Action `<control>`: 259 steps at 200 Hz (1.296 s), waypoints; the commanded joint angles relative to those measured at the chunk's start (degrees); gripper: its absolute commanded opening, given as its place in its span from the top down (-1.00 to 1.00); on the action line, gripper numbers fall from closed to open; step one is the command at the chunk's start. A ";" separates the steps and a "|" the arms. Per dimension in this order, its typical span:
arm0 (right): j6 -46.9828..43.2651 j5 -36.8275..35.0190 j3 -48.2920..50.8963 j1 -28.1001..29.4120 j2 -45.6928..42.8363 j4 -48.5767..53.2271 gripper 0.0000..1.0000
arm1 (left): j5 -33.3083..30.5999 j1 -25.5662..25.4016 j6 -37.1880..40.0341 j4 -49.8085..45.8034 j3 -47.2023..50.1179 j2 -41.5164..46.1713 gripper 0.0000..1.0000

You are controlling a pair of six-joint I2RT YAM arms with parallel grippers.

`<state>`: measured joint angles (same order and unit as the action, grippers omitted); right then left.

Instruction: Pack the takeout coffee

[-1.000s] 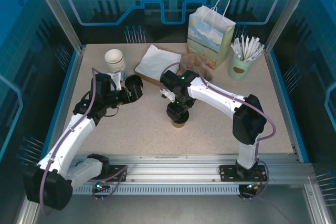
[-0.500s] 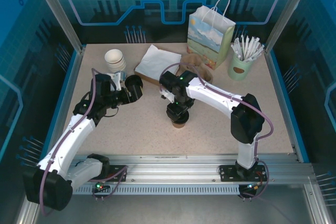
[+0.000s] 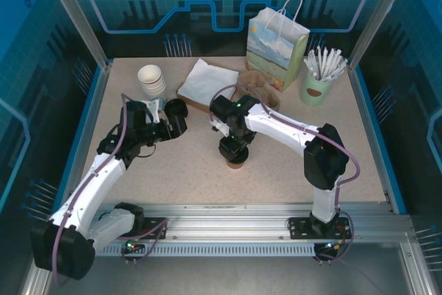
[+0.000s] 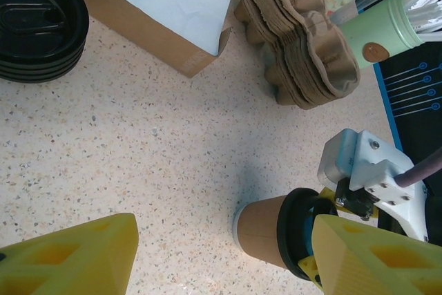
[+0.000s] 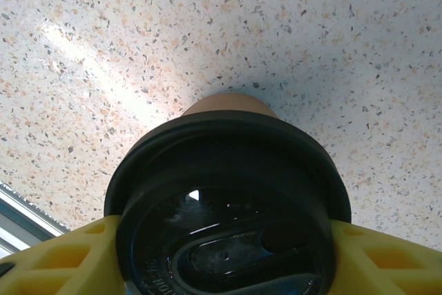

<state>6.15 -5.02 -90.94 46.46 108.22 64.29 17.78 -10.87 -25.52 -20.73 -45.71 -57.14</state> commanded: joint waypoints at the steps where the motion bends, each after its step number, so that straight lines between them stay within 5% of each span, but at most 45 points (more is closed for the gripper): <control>1: 0.21 -2.09 6.97 0.99 5.86 2.16 -0.12 | 0.54 0.07 -0.75 0.49 0.53 1.07 -0.37; 77: 2.42 -2.72 12.01 1.47 2.19 -4.45 -0.08 | 0.52 -0.92 -2.08 1.06 1.34 0.94 -0.37; 177: -0.01 0.75 2.88 0.39 -2.92 -2.78 -0.55 | -0.24 -2.91 -1.70 -0.22 -0.87 -0.74 -0.38; 259: -0.79 -0.61 0.45 0.15 -5.38 -0.57 -0.68 | -0.64 -4.15 -2.23 0.65 -0.12 -1.92 -0.40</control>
<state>6.11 -5.58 -89.08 47.09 104.53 61.06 17.72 -14.37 -27.05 -20.69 -44.84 -58.63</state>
